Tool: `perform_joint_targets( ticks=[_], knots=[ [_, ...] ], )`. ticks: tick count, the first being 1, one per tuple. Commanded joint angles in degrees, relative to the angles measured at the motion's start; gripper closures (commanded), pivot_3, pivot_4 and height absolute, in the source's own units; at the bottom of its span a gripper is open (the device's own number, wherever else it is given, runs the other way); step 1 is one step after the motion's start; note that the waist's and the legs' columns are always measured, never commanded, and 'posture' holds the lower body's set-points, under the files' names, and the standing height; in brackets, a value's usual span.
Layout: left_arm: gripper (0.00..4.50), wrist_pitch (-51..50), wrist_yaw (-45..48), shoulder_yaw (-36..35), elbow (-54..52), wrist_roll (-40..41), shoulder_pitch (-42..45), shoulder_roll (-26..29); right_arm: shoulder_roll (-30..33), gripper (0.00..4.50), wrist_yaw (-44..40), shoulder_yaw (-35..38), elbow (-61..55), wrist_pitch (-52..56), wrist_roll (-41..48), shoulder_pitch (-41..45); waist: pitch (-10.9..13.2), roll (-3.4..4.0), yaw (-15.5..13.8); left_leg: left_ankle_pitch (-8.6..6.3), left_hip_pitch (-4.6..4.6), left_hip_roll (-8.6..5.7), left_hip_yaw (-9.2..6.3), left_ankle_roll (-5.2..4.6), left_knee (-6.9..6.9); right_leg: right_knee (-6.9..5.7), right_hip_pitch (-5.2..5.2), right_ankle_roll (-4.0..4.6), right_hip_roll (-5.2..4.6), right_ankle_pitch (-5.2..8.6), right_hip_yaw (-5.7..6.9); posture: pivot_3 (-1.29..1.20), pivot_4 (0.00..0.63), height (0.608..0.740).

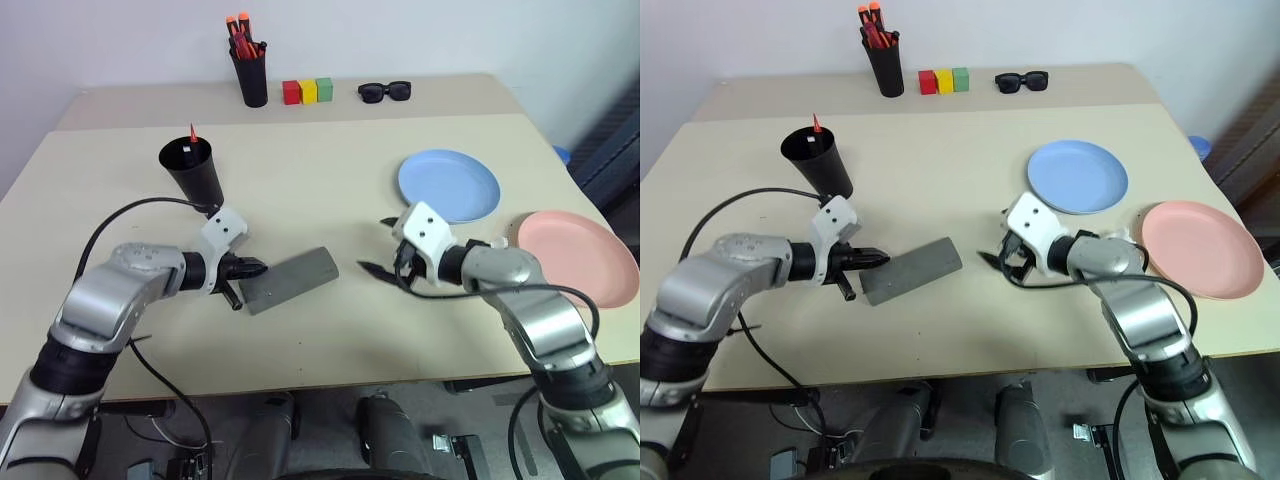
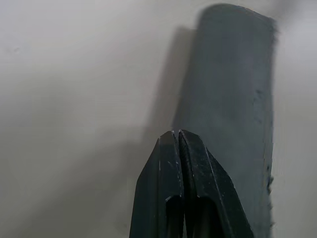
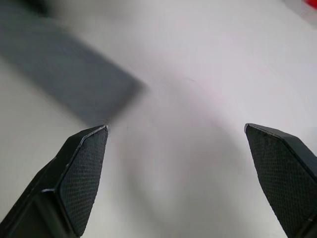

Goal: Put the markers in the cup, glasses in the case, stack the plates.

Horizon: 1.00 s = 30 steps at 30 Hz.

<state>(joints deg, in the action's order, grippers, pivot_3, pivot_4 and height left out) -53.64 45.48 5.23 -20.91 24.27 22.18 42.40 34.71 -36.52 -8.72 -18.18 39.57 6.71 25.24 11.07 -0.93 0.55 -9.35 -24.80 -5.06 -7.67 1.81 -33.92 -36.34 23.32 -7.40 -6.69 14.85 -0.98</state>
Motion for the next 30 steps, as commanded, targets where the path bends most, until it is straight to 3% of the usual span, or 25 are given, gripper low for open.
perform_joint_targets(
  ticks=[1, 5, 12, 15, 22, 30],
  knots=[
    [4.43, 13.1, 0.0, -4.9, -2.2, -0.3, -1.8, -3.2, -0.6, 0.01, 4.4, 1.5, 3.9, -0.7, -3.4, 2.8, 0.0, 0.00, -0.3, 0.00, 0.00, -0.01, -0.01, 0.00, 0.00, 0.02, -0.01, 0.00, -0.01, 0.00, 0.01, 0.00, 0.150, 0.740],
    [4.43, 27.6, 0.1, -6.2, -4.9, -2.1, -6.3, -7.1, 1.8, 0.01, 10.0, -1.4, 16.6, -7.6, -12.0, 6.6, 0.0, 0.01, 0.0, 0.00, -0.01, -0.02, 0.08, -0.01, 0.01, 0.08, -0.01, 0.00, -0.03, -0.01, -0.04, 0.00, 0.150, 0.740],
    [4.43, 27.5, 1.8, -4.0, -5.9, 2.2, -7.4, -10.6, 1.8, 0.01, 14.1, -5.1, 33.2, -20.8, -20.2, 10.1, 0.0, 0.02, 0.4, 0.01, -0.01, -0.02, 0.32, -0.05, -0.01, 0.09, -0.04, -0.09, 0.02, -0.06, -0.04, 0.00, 0.150, 0.740],
    [4.50, 27.7, 1.5, -3.2, -6.3, 1.8, -7.7, -11.1, 1.8, 0.80, 14.4, -5.3, 36.2, -24.0, -21.6, 10.7, 0.0, 0.02, 0.3, 0.01, 0.01, -0.01, 0.33, -0.06, -0.01, 0.07, -0.06, -0.19, 0.06, -0.11, -0.04, 0.00, 0.150, 0.740],
    [4.50, 29.0, 0.7, -2.1, -5.3, 0.7, -9.3, -12.2, 2.2, 4.47, 12.7, -3.9, 31.7, -26.6, -21.8, 8.6, 0.0, 0.03, 0.2, 0.02, 0.01, -0.01, 0.31, -0.06, -0.02, 0.06, -0.07, -0.21, 0.06, -0.12, -0.05, 0.00, 0.150, 0.740],
    [4.50, 29.0, 1.5, -0.8, -2.0, 2.6, -6.5, -15.0, 8.8, 4.47, 12.1, 0.9, 16.4, -24.6, -25.4, 2.7, 0.0, 0.07, -0.1, 0.01, 0.01, -0.04, 0.24, -0.07, -0.05, 0.06, -0.08, -0.20, 0.05, -0.12, -0.06, 0.00, 0.150, 0.740]
  ],
)
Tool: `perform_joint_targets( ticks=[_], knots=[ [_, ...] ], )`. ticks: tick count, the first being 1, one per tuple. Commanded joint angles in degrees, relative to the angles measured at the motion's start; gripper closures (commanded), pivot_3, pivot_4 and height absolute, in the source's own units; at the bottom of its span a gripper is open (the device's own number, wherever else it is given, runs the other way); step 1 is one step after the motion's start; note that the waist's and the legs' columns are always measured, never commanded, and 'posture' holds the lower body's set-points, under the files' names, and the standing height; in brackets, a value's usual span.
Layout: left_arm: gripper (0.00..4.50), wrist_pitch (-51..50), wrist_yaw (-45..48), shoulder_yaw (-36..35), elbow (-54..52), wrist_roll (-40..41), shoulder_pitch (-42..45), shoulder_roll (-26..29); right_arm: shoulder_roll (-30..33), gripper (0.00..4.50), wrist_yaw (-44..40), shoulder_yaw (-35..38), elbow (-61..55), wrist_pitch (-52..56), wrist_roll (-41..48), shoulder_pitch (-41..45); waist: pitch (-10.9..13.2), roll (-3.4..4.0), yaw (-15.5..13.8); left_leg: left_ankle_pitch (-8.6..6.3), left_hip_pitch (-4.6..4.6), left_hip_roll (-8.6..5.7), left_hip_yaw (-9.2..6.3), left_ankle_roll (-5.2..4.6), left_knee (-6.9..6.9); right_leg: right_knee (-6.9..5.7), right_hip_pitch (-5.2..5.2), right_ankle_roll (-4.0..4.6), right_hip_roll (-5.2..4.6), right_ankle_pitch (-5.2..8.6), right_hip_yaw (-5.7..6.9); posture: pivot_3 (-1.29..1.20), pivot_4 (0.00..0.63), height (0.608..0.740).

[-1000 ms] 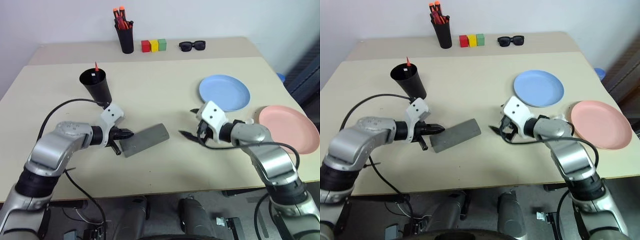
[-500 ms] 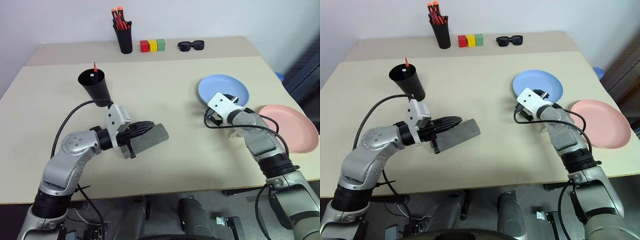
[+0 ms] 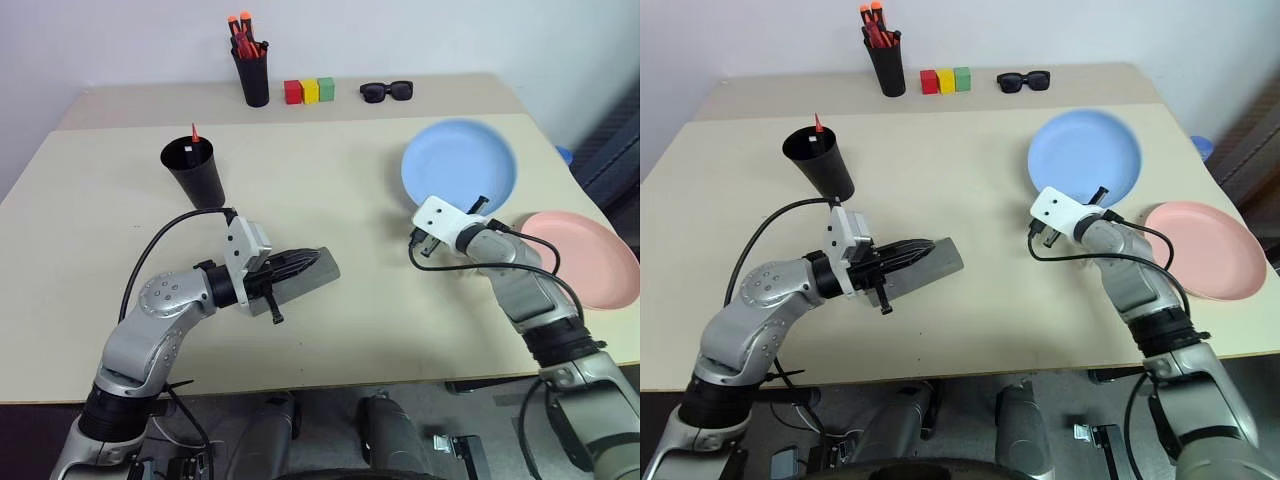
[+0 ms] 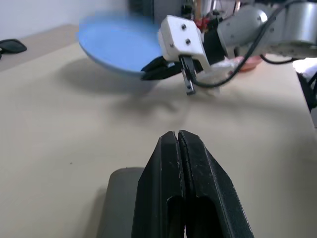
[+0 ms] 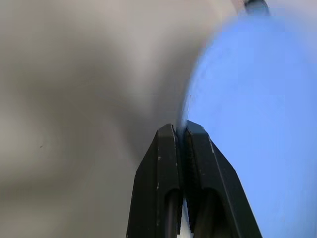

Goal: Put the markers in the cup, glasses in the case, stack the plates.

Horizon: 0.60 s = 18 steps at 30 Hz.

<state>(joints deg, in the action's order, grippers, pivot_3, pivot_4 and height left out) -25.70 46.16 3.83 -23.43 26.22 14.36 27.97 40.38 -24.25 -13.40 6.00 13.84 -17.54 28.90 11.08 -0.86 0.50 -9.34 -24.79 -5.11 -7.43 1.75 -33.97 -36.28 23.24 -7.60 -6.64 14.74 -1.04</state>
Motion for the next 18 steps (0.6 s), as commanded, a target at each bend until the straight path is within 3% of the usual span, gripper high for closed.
perform_joint_targets(
  ticks=[1, 5, 8, 12, 15, 18],
  knots=[
    [4.50, 1.3, 1.3, 1.0, 1.1, 0.5, 1.7, -0.7, 4.2, 4.47, -0.7, 7.3, -10.3, 2.5, -0.9, -2.3, 0.0, 0.00, 0.0, 0.00, 0.00, 0.00, 0.00, 0.00, -0.01, 0.00, -0.02, 0.00, 0.00, 0.00, 0.01, 0.00, 0.150, 0.740],
    [4.50, 3.6, 4.2, 3.6, 5.7, -0.7, 4.5, -2.0, 9.6, 4.47, -5.8, 20.8, -22.5, 10.5, 2.6, -13.3, 0.0, 0.02, -0.8, -0.03, 0.00, 0.00, 0.00, -0.04, -0.03, 0.01, -0.06, -0.02, -0.01, 0.01, 0.03, 0.00, 0.150, 0.740],
    [4.50, 5.7, 6.1, 5.0, 9.2, -1.2, 6.8, -3.4, 9.5, 4.47, -11.1, 31.7, -28.4, 15.7, 8.5, -22.7, 0.0, 0.04, -1.3, -0.04, 0.00, 0.03, 0.01, -0.05, -0.06, 0.03, -0.12, 0.00, 0.00, 0.03, 0.07, 0.00, 0.150, 0.740],
    [4.50, 8.5, 8.4, 6.6, 14.0, -2.7, 9.6, -4.9, 9.3, 4.47, -13.5, 40.0, -31.2, 16.0, 9.0, -34.3, -0.1, 0.12, -1.2, -0.05, 0.01, 0.02, 0.07, -0.07, -0.18, 0.04, -0.19, 0.15, -0.03, 0.11, 0.07, 0.00, 0.150, 0.740],
    [4.50, 9.8, 9.3, 7.1, 15.7, -3.2, 10.6, -5.8, 8.7, 4.47, -13.3, 41.8, -30.7, 16.3, 9.6, -37.7, -0.1, 0.20, -0.7, -0.06, 0.11, 0.04, 0.19, -0.10, -0.18, 0.04, -0.20, 0.16, -0.05, 0.11, -0.05, 0.00, 0.150, 0.740],
    [4.50, 10.6, 9.7, 7.2, 16.6, -3.6, 11.1, -6.4, 7.8, 3.58, -13.2, 42.0, -30.6, 17.1, 11.0, -38.1, -0.1, 0.20, -0.4, -0.08, 0.25, 0.07, 0.24, -0.11, -0.16, 0.04, -0.34, 0.17, -0.04, 0.12, -0.05, 0.00, 0.150, 0.740]
  ],
)
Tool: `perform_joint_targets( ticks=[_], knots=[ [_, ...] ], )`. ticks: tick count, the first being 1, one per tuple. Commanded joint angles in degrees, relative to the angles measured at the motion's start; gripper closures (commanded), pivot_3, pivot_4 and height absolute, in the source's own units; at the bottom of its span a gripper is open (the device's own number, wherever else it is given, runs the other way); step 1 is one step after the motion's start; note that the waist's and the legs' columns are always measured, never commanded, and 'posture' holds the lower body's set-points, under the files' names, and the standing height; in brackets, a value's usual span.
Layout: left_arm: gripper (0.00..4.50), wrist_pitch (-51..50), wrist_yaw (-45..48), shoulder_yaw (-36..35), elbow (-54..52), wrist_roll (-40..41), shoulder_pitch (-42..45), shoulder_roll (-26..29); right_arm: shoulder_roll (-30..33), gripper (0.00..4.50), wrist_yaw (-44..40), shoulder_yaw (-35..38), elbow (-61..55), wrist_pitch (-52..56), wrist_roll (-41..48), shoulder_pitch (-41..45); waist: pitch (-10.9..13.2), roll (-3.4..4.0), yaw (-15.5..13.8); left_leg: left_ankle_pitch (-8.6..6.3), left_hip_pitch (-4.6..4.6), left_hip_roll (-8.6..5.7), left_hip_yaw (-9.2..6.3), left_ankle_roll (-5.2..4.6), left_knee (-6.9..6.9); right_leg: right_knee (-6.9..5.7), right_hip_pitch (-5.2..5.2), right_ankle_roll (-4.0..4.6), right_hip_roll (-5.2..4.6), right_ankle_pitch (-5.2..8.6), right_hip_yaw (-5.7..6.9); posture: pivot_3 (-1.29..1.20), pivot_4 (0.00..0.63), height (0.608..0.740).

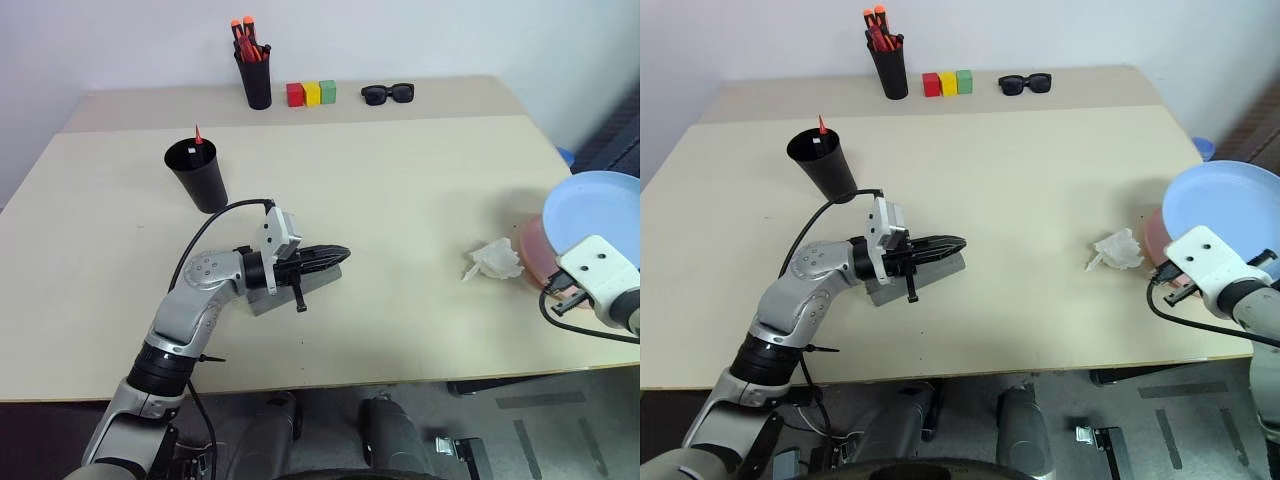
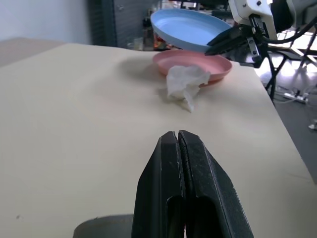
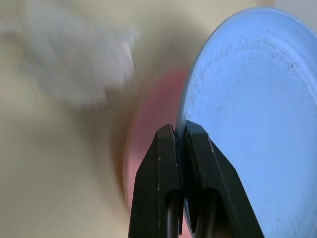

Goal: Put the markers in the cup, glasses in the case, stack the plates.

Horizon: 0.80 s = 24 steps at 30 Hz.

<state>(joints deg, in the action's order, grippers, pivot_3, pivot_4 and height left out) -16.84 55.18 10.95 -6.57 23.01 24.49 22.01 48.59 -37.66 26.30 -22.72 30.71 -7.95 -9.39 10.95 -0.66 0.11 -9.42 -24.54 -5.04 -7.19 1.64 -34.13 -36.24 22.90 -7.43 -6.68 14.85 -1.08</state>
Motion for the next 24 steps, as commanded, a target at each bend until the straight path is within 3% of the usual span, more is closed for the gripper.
perform_joint_targets(
  ticks=[1, 6, 14, 20, 23, 24],
  knots=[
    [4.50, 1.9, 0.6, 0.1, -0.1, -0.6, 1.0, -0.6, -0.4, 3.08, 0.4, 2.2, -1.7, 0.2, 1.5, 0.2, 0.0, 0.00, 0.0, -0.02, 0.06, 0.00, -0.01, -0.02, 0.00, 0.01, -0.09, -0.01, 0.00, 0.02, 0.01, 0.00, 0.150, 0.740],
    [4.50, 1.6, -0.5, -0.4, -1.4, -1.0, -0.2, -0.6, -0.1, 0.62, 2.0, 1.1, 0.4, -1.8, 1.6, 2.5, 0.0, 0.01, -0.6, -0.03, 0.07, -0.02, -0.01, -0.05, -0.02, 0.06, -0.14, -0.02, -0.05, 0.03, 0.01, 0.00, 0.150, 0.740],
    [4.50, 0.8, -1.8, -0.6, -4.2, -1.2, -2.6, 0.3, -5.5, 0.62, -2.2, -0.1, -2.3, 6.0, 15.8, 8.0, 0.0, 0.01, -0.9, -0.04, 0.05, -0.03, -0.26, -0.06, -0.02, 0.10, -0.17, -0.02, -0.05, 0.03, 0.05, 0.00, 0.150, 0.740],
    [4.50, 0.6, -2.8, 0.4, -4.9, -1.6, -2.8, -0.2, -7.5, 0.62, 3.4, -8.8, 3.6, 2.9, 11.1, 8.1, 0.0, 0.02, -0.8, -0.06, 0.08, -0.04, -0.27, -0.08, -0.02, 0.13, -0.20, -0.02, -0.07, 0.04, 0.06, 0.00, 0.150, 0.740],
    [4.50, 0.4, -3.4, 0.7, -5.4, -1.7, -2.9, -0.5, -7.9, 1.43, 5.8, -10.6, 7.3, 0.8, 9.5, 8.5, 0.0, 0.02, -0.8, -0.06, 0.07, -0.05, -0.25, -0.07, -0.02, 0.14, -0.19, -0.01, -0.07, 0.04, 0.04, 0.00, 0.150, 0.740],
    [4.50, 0.3, -3.6, 0.8, -5.6, -1.7, -2.9, -0.6, -7.8, 1.89, 6.0, -10.9, 7.8, 0.4, 9.3, 8.4, 0.0, 0.02, -0.8, -0.06, 0.07, -0.05, -0.25, -0.07, -0.02, 0.14, -0.19, -0.01, -0.07, 0.04, 0.05, 0.00, 0.150, 0.740]
  ],
)
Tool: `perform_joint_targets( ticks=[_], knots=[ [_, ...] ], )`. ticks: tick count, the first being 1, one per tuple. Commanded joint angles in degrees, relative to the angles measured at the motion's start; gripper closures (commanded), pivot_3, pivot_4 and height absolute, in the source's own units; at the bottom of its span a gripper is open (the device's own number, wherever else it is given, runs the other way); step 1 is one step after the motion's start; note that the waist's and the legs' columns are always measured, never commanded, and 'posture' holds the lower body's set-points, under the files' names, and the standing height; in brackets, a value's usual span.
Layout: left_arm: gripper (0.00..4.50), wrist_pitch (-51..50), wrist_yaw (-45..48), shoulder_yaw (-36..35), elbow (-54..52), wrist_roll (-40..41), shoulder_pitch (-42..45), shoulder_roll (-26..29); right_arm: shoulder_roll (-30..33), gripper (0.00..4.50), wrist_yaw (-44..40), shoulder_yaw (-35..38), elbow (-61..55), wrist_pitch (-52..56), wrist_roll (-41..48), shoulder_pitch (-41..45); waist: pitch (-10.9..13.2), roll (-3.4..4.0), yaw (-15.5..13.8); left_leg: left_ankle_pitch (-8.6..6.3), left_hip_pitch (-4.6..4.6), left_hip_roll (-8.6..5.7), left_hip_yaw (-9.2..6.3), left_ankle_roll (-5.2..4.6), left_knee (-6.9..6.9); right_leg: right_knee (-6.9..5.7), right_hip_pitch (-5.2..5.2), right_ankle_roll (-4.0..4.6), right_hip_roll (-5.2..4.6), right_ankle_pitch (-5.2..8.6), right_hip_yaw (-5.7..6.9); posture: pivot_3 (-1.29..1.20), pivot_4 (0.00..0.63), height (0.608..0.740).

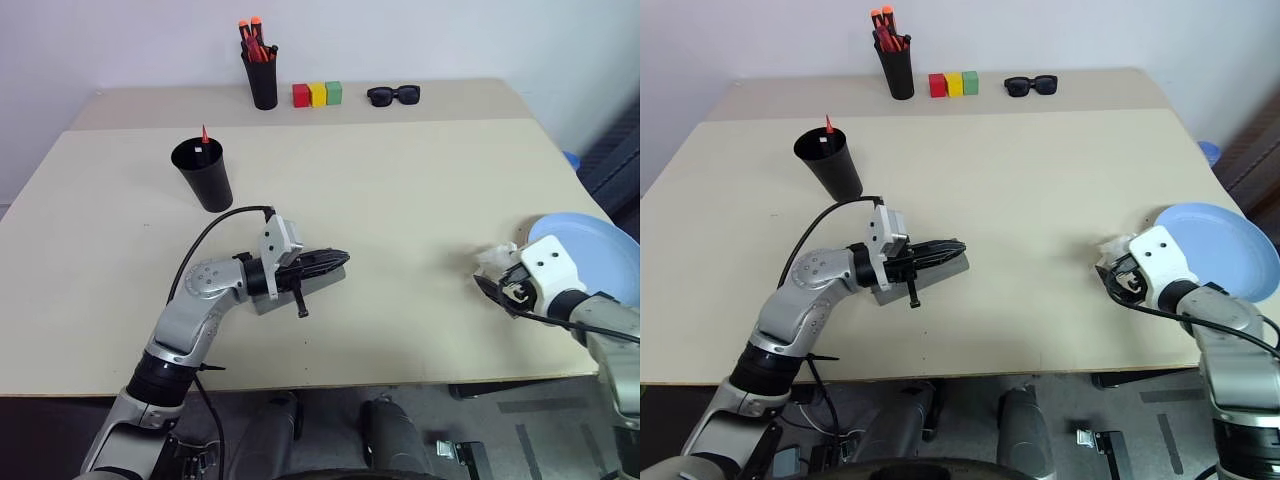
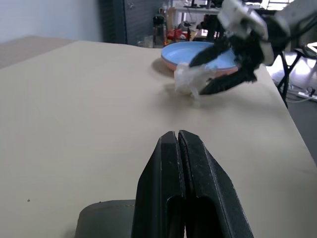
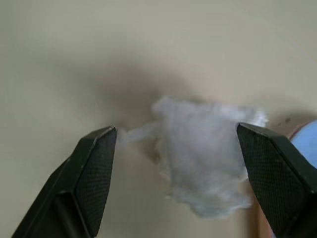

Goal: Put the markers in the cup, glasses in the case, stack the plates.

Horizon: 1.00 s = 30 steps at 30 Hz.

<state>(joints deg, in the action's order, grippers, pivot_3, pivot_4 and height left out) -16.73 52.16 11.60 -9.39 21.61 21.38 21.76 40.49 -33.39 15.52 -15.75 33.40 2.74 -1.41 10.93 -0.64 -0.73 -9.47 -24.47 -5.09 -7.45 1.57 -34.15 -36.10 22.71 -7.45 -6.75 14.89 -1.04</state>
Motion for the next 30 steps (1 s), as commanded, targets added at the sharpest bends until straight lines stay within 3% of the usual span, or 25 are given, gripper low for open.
perform_joint_targets(
  ticks=[1, 5, 10, 16, 19, 25, 30],
  knots=[
    [4.50, 0.0, -0.8, 0.2, -3.1, 0.0, 0.2, -0.5, 0.5, 2.49, 1.9, -0.2, 1.0, -2.8, -1.4, 0.4, 0.0, 0.00, 0.0, 0.00, -0.01, 0.00, -0.01, 0.00, 0.00, 0.00, 0.01, 0.00, 0.00, 0.00, 0.00, 0.00, 0.150, 0.740],
    [4.50, -0.2, -1.1, 0.4, -3.4, 0.1, 0.1, -0.8, 0.7, 4.47, 2.5, 0.2, 0.7, -3.7, -1.5, 0.4, 0.0, 0.00, 0.1, 0.00, 0.00, 0.00, -0.01, 0.00, 0.00, 0.00, 0.00, 0.00, 0.01, 0.00, 0.00, 0.00, 0.150, 0.740],
    [4.50, 0.4, 0.0, 0.8, -1.9, 0.7, 0.3, -1.4, 2.3, 4.47, 6.3, 7.5, -6.0, 0.7, -1.5, 3.3, 0.0, 0.07, 0.0, 0.00, -0.01, 0.00, -0.01, 0.00, 0.00, -0.01, 0.02, -0.01, 0.01, 0.00, -0.01, 0.00, 0.150, 0.740],
    [4.50, 2.0, 1.6, 1.2, 1.7, 0.1, 2.2, -3.0, 4.6, 4.47, 11.1, 12.4, -3.6, 5.7, -5.0, 3.9, 0.0, 0.05, -0.2, 0.00, -0.03, -0.01, 0.00, 0.00, 0.00, 0.01, -0.02, -0.01, 0.01, 0.01, 0.09, 0.00, 0.150, 0.740],
    [4.50, 3.1, 1.7, 1.4, 3.3, -0.5, 3.3, -3.9, 4.2, 3.48, 12.0, 13.1, -1.3, 5.0, -4.6, 4.4, 0.0, 0.07, 0.0, 0.00, -0.02, -0.02, 0.00, 0.00, 0.00, 0.02, -0.03, -0.01, -0.01, 0.01, 0.06, 0.00, 0.150, 0.740],
    [4.50, 2.8, 0.0, -0.7, 3.4, 0.1, 3.4, -4.4, 4.9, 0.53, 14.6, 10.7, 2.5, 1.5, -6.1, 6.3, 0.0, 0.11, 0.2, 0.00, 0.00, -0.01, 0.01, -0.02, 0.01, 0.00, 0.01, -0.02, 0.00, 0.01, 0.03, 0.00, 0.150, 0.740],
    [4.50, 2.2, -2.6, -4.6, 2.4, 1.0, 1.1, -2.7, 2.2, 0.53, 11.7, 6.1, 2.6, -4.0, -2.6, 10.9, 0.0, 0.12, 0.7, 0.00, 0.01, 0.01, 0.02, -0.02, 0.02, 0.00, 0.00, -0.03, 0.01, 0.01, 0.02, 0.00, 0.150, 0.740]
  ],
)
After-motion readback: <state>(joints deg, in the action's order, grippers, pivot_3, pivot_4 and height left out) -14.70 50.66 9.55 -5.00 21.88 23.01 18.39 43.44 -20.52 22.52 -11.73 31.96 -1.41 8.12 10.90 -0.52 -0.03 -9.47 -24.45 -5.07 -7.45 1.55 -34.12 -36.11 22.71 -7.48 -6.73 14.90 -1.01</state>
